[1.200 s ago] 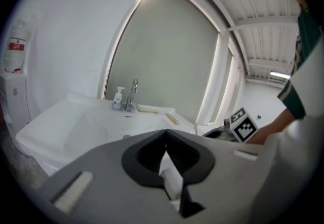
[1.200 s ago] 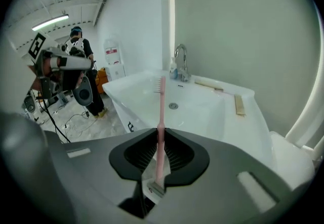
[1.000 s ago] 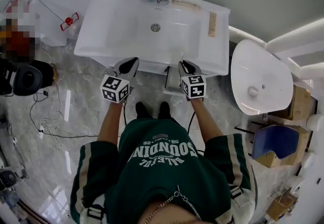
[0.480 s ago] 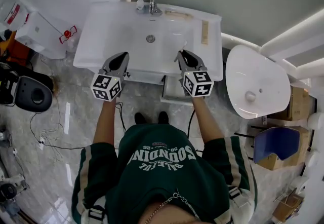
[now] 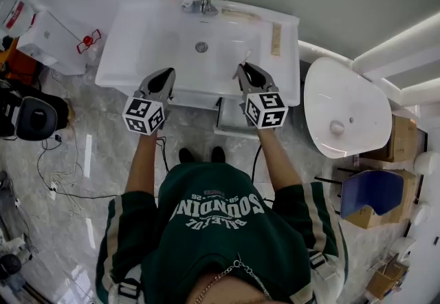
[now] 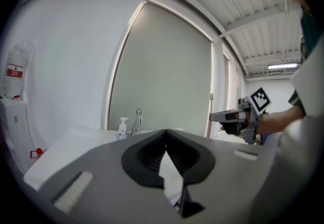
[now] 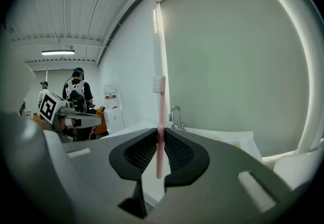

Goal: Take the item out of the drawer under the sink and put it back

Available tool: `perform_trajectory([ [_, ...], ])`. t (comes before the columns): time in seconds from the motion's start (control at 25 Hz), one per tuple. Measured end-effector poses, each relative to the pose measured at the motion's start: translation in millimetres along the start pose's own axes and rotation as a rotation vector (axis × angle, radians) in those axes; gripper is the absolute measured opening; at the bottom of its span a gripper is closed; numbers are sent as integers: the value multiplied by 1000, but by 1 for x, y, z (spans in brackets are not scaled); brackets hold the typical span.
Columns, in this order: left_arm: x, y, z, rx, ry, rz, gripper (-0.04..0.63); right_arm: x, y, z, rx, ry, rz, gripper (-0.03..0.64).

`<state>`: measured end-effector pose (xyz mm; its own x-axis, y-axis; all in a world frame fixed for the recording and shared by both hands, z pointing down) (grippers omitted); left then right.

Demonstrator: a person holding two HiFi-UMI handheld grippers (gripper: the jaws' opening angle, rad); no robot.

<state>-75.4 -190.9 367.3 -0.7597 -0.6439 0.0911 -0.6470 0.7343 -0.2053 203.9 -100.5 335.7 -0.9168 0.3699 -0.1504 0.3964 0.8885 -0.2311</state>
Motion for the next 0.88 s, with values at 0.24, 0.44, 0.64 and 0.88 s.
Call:
perform_trajectory([
  [0.24, -1, -1, -3, 10, 4, 0, 49, -1, 0, -5, 9, -7, 3, 49],
  [0.44, -5, -2, -10, 28, 11, -3, 49, -1, 2, -11, 24, -10, 5, 49],
  [0.64, -10, 0, -25, 62, 25, -8, 49, -2, 5, -28, 58, -31, 5, 49],
  [0.88, -20, 3, -53, 116, 45, -18, 49, -2, 11, -66, 123, -70, 1, 49],
])
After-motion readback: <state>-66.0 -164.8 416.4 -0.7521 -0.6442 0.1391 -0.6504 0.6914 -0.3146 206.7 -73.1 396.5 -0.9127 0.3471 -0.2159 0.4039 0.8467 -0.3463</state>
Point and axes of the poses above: the fingertips, and each gripper's own axes: y backward along the fingers, x to its left, z out of its top, the point moved 8 cm from there along y, backward along the fingers, and after that the axes turned 14 degrees about z, right-handed, at the moved point
